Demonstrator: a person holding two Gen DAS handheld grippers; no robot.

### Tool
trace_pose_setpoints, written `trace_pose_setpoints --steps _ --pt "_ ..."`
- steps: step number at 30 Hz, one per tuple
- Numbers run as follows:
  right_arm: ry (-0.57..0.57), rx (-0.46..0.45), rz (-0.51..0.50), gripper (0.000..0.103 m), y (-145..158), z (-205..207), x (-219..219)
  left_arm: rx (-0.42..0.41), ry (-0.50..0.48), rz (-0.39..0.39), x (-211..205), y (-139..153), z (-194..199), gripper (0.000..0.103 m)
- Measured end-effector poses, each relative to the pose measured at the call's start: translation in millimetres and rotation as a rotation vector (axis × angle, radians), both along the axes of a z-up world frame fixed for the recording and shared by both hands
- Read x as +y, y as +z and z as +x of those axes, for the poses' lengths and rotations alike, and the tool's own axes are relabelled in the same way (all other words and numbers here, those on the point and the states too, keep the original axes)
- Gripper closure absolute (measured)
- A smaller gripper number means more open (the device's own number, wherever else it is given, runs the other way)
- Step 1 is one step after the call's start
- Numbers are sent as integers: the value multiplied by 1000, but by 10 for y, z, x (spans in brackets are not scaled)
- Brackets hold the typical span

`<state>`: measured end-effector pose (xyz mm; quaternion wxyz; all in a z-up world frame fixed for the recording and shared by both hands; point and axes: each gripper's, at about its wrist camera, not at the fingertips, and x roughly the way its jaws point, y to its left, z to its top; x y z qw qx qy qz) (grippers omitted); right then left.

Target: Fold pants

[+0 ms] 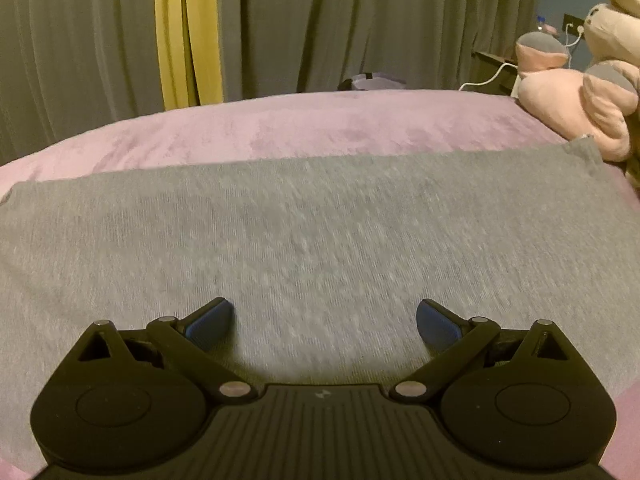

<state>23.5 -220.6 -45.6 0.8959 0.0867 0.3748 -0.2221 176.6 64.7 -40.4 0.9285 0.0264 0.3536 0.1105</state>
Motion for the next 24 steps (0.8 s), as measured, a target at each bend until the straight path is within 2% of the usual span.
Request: trace_pose_setpoints --steps 2,3,4,5,7,9,11,13,21,24 --pt "21 -38 -6 11 73 44 71 14 -1 4 -4 23 -86 0" --pt "38 -61 -10 21 109 70 118 24 4 -19 21 39 -117 0" --pt "58 -77 -6 32 137 115 169 40 15 -55 58 74 -179 0" --pt "77 -88 10 37 152 172 223 57 33 -103 112 82 -194 0" --pt "128 -84 74 55 124 334 343 69 75 -202 237 65 -215 0" --pt "177 -78 73 56 71 485 522 60 74 -212 259 27 -215 0" --pt "233 -82 18 58 49 609 692 41 62 -176 219 20 -228 0" --pt "262 -87 13 64 44 743 795 8 58 -138 165 18 -243 0" --pt "239 -108 -14 65 -33 1185 741 -75 -9 -3 -61 80 -156 0" --pt "239 -126 -31 64 -89 1228 719 -139 -77 -8 -130 134 -178 0"
